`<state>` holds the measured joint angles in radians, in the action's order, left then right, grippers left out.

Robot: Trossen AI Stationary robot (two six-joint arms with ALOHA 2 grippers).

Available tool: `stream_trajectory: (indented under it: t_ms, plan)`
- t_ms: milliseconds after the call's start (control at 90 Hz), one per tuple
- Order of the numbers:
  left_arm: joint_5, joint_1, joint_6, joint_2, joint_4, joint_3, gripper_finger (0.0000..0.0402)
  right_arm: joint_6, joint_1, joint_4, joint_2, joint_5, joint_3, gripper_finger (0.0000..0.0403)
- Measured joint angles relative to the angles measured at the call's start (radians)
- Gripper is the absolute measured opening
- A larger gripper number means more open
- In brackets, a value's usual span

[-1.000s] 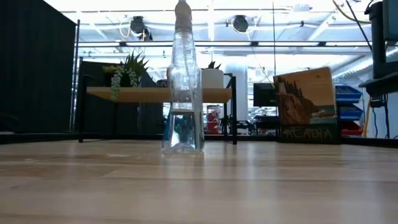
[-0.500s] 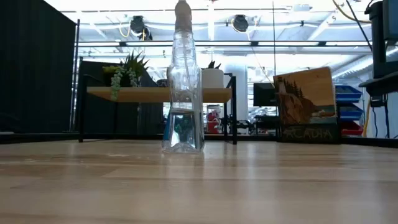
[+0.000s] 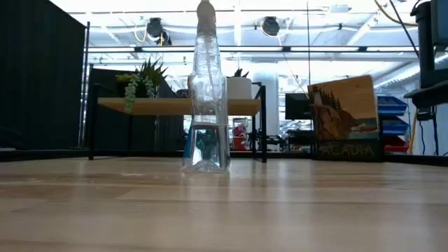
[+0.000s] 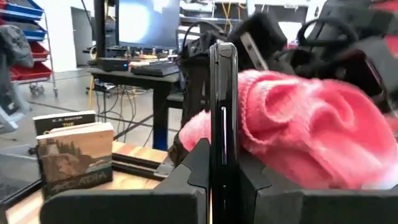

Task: Apply microfiber cloth
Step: Wipe the back of the cellphone using the pink microfiber cloth

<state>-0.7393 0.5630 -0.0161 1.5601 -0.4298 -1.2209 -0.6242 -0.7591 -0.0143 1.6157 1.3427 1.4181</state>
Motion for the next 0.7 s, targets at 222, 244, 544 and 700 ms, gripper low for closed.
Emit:
stream_trajectory:
  t_ms: [222,244,544,700]
  plan:
    - [0.027,-0.028,-0.028,0.005,0.034,0.001,0.0011,0.156,0.073,-0.024,0.016,-0.141,-0.006,0.0009]
    - [0.031,-0.029,-0.029,0.006,0.036,0.002,0.0011,0.172,0.080,-0.034,0.021,-0.155,-0.008,0.0009]
    - [0.032,-0.027,-0.024,0.008,-0.006,0.005,0.0011,0.298,0.153,-0.071,0.117,-0.390,-0.014,0.0009]
    - [0.021,-0.024,-0.025,0.006,-0.030,0.002,0.0011,0.273,0.166,-0.079,0.169,-0.436,-0.014,0.0009]
